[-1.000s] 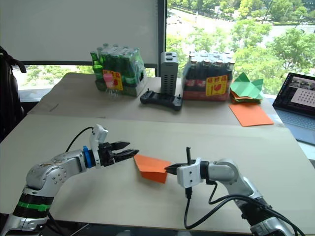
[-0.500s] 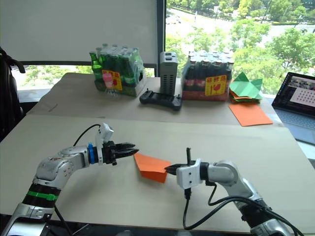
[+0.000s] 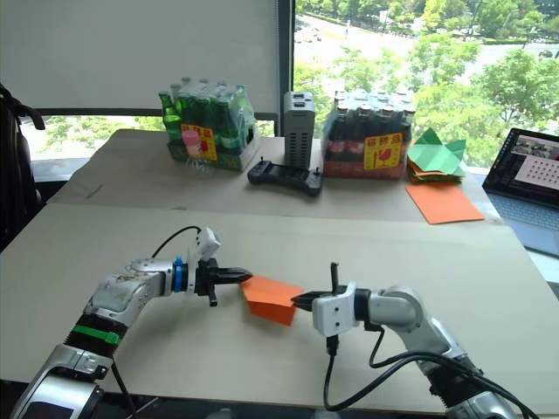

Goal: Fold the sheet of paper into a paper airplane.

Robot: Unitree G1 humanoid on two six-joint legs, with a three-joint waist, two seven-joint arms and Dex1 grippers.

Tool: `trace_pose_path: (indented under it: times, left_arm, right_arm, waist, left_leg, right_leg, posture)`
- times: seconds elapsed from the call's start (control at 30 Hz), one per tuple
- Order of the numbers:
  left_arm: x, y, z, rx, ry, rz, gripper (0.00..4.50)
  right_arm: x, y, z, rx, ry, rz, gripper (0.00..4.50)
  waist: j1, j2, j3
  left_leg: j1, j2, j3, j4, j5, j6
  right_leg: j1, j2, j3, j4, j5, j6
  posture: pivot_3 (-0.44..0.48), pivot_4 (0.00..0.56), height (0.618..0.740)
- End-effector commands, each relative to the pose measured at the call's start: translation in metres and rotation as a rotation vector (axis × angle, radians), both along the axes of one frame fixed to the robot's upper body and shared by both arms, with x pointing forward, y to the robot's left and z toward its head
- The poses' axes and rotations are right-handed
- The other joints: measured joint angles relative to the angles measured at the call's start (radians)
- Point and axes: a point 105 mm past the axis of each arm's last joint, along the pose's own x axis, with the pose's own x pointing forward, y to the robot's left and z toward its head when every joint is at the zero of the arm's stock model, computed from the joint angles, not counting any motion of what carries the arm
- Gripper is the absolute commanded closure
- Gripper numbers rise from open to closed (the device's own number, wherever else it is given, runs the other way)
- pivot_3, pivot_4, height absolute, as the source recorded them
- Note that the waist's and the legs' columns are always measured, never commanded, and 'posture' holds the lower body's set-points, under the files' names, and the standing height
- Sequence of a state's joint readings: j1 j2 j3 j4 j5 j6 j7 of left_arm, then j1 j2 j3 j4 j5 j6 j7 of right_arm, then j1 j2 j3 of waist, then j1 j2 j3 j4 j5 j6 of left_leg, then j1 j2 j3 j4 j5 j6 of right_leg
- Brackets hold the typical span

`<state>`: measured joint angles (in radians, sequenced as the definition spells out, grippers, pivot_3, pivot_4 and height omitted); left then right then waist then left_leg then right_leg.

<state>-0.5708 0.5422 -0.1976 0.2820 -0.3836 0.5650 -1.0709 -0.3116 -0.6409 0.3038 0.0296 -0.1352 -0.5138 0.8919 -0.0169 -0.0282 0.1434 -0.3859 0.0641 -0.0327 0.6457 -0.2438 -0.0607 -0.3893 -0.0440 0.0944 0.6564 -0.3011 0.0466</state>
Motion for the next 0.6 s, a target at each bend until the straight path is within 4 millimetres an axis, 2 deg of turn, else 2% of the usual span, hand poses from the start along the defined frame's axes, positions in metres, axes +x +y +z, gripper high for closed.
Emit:
trace_pose_path:
  times: [0.03, 0.23, 0.37, 0.47, 0.6]
  left_arm:
    - [0.004, -0.005, 0.006, 0.006, -0.04, -0.039, 4.48]
    - [0.001, -0.01, -0.008, 0.035, -0.022, -0.07, 4.48]
    - [-0.001, -0.013, -0.011, 0.033, -0.01, -0.08, 4.5]
    - [-0.001, -0.014, -0.012, 0.032, -0.007, -0.083, 4.5]
    - [0.0, -0.013, -0.012, 0.035, -0.004, -0.075, 4.5]
  right_arm:
    - [-0.001, 0.001, 0.012, 0.025, -0.031, 0.002, 4.5]
    - [-0.005, 0.001, 0.01, 0.025, -0.008, 0.006, 4.5]
    - [-0.007, 0.002, 0.01, 0.026, -0.008, 0.006, 3.29]
    - [-0.01, 0.003, 0.009, 0.027, -0.009, 0.008, 2.21]
    - [-0.017, 0.002, 0.009, 0.039, -0.007, 0.012, 2.21]
  waist:
    - [0.0, 0.0, 0.0]
    - [0.001, 0.0, 0.0]
    - [0.001, 0.0, 0.0]
    - [0.001, 0.0, 0.0]
    - [0.002, 0.0, 0.0]
  left_leg:
    - [0.0, 0.0, 0.0, 0.0, 0.0, 0.0]
    - [0.0, 0.0, 0.0, 0.0, 0.0, 0.0]
    - [0.0, 0.0, 0.0, 0.0, 0.0, 0.0]
    - [0.0, 0.0, 0.0, 0.0, 0.0, 0.0]
    - [0.0, 0.0, 0.0, 0.001, 0.0, 0.0]
  right_leg:
    - [0.0, 0.0, 0.0, 0.0, 0.0, 0.0]
    - [0.0, 0.0, 0.0, 0.0, 0.0, 0.0]
    - [0.0, 0.0, 0.0, 0.0, 0.0, 0.0]
    - [0.0, 0.0, 0.0, 0.001, 0.0, 0.0]
    - [0.0, 0.0, 0.0, 0.001, 0.0, 0.0]
  posture:
    - [0.0, 0.15, 0.74]
    - [0.0, 0.15, 0.74]
    - [0.0, 0.15, 0.74]
    - [0.0, 0.15, 0.74]
    - [0.0, 0.15, 0.74]
